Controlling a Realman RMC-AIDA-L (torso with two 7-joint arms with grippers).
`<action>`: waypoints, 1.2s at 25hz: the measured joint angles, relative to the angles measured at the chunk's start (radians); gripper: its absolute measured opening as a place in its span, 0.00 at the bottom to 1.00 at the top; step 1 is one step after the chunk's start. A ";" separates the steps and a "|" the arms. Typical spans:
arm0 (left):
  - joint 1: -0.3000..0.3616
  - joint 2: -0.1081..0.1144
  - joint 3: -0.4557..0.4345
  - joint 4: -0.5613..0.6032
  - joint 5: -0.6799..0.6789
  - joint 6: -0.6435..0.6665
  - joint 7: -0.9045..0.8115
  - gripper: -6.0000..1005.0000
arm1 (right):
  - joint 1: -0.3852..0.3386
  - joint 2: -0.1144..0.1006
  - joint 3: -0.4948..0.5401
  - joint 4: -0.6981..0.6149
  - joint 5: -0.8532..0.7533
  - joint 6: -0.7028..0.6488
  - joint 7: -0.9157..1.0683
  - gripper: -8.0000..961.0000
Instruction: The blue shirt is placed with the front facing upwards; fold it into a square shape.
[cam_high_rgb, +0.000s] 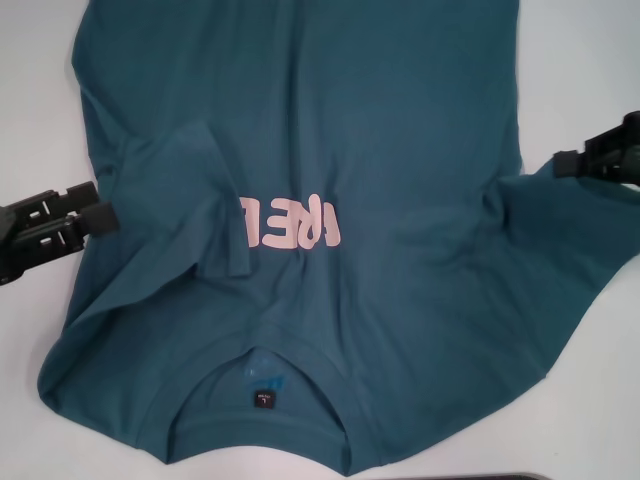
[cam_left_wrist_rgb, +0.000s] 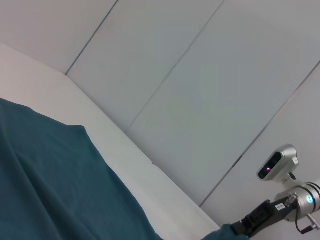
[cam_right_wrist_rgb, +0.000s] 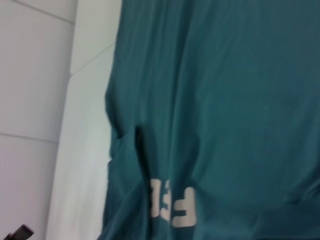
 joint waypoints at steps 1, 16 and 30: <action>0.000 0.000 -0.001 0.000 0.000 0.000 0.000 0.73 | 0.005 0.007 0.000 0.003 0.001 0.000 -0.002 0.01; 0.003 0.011 -0.043 -0.005 -0.013 0.000 -0.024 0.73 | 0.110 0.083 -0.135 0.010 -0.003 0.046 -0.006 0.03; 0.008 0.012 -0.043 -0.011 -0.045 0.000 -0.035 0.73 | 0.125 0.098 -0.131 0.067 0.032 0.187 0.030 0.04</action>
